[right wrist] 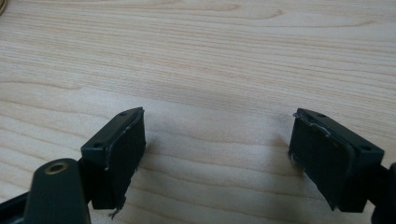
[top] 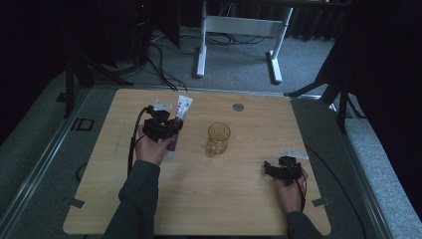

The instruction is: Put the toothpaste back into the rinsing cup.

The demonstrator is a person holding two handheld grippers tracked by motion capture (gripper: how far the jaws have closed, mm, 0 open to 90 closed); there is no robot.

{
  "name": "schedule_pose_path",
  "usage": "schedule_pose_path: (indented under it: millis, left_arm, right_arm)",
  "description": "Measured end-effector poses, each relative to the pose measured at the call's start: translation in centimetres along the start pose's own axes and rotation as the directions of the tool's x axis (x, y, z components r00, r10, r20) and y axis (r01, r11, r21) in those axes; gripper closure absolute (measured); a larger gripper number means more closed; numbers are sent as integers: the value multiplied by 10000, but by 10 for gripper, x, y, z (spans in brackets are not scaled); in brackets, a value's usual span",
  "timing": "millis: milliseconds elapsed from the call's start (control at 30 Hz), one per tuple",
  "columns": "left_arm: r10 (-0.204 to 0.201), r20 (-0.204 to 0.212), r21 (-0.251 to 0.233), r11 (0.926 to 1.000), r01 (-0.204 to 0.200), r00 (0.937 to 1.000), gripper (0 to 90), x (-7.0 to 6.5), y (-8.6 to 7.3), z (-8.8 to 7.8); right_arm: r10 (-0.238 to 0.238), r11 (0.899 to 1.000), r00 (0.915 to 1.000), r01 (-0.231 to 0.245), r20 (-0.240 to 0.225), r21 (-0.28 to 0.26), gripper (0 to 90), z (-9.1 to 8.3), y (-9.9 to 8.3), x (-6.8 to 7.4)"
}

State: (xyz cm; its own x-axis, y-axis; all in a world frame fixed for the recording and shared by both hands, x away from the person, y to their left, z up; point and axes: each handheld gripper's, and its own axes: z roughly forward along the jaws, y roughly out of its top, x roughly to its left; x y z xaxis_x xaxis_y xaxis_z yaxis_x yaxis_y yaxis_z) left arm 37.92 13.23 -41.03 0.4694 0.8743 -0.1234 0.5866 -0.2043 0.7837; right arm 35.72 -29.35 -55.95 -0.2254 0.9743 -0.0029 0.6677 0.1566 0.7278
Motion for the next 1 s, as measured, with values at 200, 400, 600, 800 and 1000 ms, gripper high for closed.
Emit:
schedule_pose_path:
  millis: [200,400,600,800,1000]
  left_arm:
    - [-125,47,-175,9998,126,9999,747,-1,3,3]
    - [-278,129,-418,9987,284,9995,747,-2,5,4]
    - [-466,116,-456,9978,471,9988,746,-2,8,7]
    - [-369,71,-643,9972,372,9993,746,-7,14,7]
    - [-296,100,-970,9948,305,9995,746,-11,19,8]
  right_arm:
    - [-2,10000,10000,2,-1,0,184,0,0,0]
    - [-10,10000,10000,10,-12,2,185,0,0,0]
    - [-12,10000,10000,12,-11,0,185,0,0,0]
    - [-9,10000,10000,9,-13,0,185,0,0,0]
    - [-21,10000,10000,21,-12,-3,185,0,0,0]
